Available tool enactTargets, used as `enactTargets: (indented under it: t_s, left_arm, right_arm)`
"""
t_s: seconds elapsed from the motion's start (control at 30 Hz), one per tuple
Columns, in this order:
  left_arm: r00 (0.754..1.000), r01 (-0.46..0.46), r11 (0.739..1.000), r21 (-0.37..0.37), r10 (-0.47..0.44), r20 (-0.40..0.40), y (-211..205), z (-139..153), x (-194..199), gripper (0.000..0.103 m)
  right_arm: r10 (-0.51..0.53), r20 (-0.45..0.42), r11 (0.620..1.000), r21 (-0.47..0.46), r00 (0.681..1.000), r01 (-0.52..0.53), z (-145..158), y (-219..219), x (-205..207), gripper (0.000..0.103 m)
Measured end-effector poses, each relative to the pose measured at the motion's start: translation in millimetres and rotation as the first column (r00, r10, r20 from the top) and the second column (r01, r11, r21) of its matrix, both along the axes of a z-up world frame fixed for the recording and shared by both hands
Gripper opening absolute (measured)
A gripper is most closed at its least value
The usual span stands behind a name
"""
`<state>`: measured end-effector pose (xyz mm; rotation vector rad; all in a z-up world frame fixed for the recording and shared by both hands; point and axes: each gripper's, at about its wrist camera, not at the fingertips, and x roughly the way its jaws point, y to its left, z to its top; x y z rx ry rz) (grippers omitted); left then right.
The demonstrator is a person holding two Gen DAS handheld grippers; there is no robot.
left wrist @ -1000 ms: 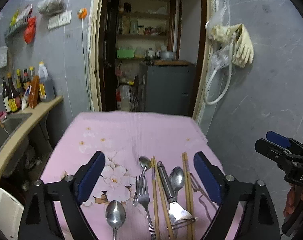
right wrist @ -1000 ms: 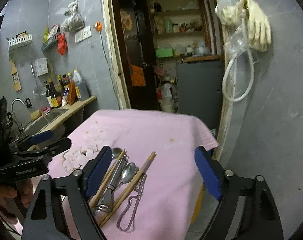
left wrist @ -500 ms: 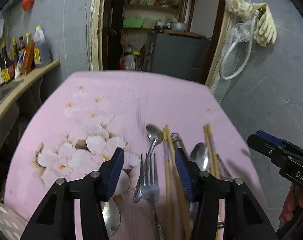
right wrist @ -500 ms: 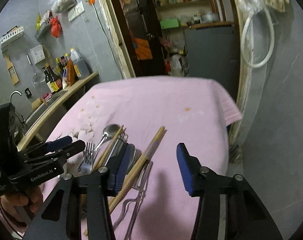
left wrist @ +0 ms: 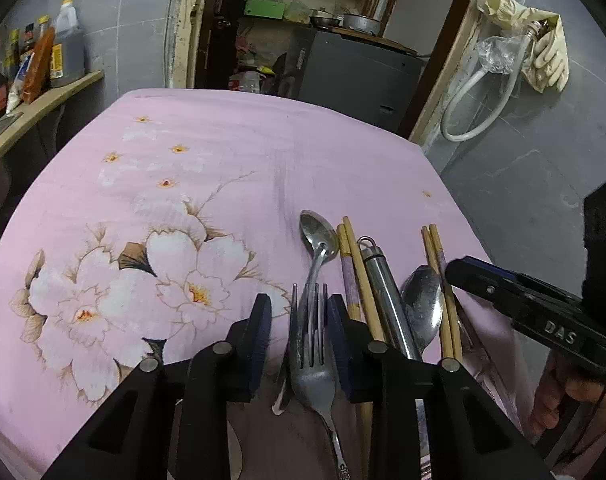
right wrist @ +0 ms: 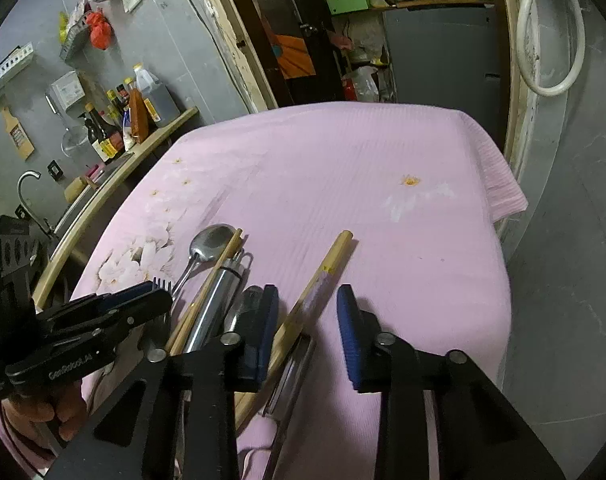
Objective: Organize utensils
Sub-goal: 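Grasp a wooden chopstick with the right tool while the left tool grasps a metal fork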
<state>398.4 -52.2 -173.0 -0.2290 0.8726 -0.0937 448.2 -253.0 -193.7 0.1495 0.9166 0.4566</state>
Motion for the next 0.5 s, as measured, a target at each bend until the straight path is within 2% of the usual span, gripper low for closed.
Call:
enactTargets:
  t_s: [0.1, 0.2, 0.27, 0.43, 0.5]
  left_arm:
    - [1.0, 0.007, 1.0, -0.017, -0.007, -0.008, -2, -1, 1, 0.018]
    - [1.0, 0.006, 1.0, -0.018, -0.006, -0.006, -2, 0, 3, 0.018]
    - [1.0, 0.004, 1.0, -0.025, -0.004, 0.0, -2, 2, 2, 0.018]
    - [1.0, 0.005, 0.999, -0.034, -0.005, 0.004, -1, 8, -2, 0.008]
    - [1.0, 0.008, 0.999, -0.033, -0.008, 0.004, -1, 11, -3, 0.008]
  right_arm:
    - [-0.003, -0.032, 1.0, 0.016, 0.999, 0.004, -5, 2, 5, 0.018]
    - [-0.013, -0.063, 0.999, 0.044, 0.998, 0.015, -11, 0, 8, 0.013]
    - [-0.018, -0.074, 0.998, 0.061, 0.997, 0.023, -13, 0, 9, 0.013]
    - [-0.033, -0.083, 0.994, 0.105, 0.996, 0.041, -11, -4, 5, 0.011]
    - [-0.041, -0.089, 0.989, 0.136, 0.995, 0.053, -8, -7, 3, 0.011]
